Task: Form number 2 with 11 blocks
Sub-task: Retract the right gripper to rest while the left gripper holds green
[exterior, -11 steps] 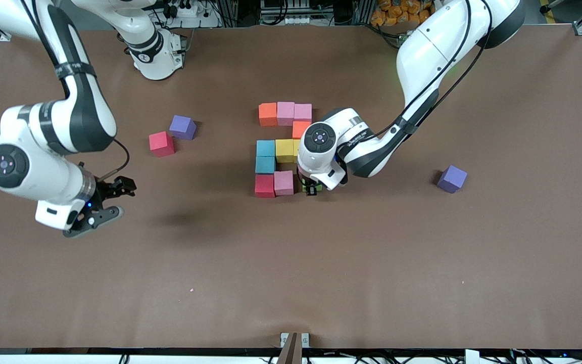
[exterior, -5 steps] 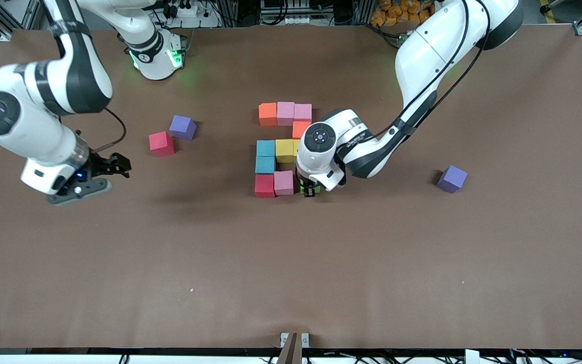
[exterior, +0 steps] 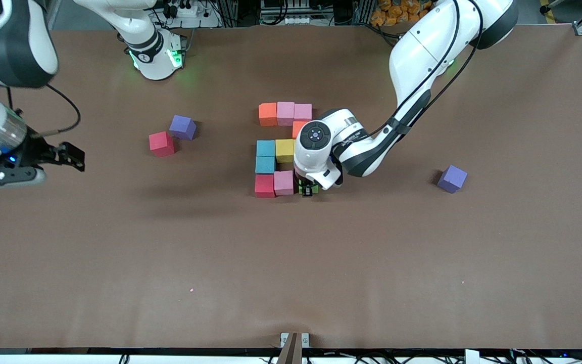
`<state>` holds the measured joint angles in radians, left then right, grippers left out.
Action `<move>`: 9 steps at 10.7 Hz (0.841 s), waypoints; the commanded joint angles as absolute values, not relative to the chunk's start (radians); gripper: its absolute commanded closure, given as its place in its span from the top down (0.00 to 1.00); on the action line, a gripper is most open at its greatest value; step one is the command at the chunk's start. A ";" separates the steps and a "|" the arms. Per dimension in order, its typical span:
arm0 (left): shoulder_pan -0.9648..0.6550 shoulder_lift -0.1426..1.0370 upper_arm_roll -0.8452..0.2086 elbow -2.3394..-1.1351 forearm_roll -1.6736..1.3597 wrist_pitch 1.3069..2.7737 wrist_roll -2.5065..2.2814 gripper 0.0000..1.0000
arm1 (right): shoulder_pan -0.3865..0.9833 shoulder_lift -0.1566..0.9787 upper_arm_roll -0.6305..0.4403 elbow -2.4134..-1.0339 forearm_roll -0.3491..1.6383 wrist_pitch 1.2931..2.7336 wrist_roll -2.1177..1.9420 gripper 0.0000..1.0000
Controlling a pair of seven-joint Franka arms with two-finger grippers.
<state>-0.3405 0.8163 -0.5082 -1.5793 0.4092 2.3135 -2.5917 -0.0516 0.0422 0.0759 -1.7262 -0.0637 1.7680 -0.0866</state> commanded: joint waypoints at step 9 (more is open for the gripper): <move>-0.365 0.825 -0.479 -1.574 0.437 2.365 -2.619 0.25 | -0.137 0.002 0.022 -1.611 0.049 1.560 -0.253 1.00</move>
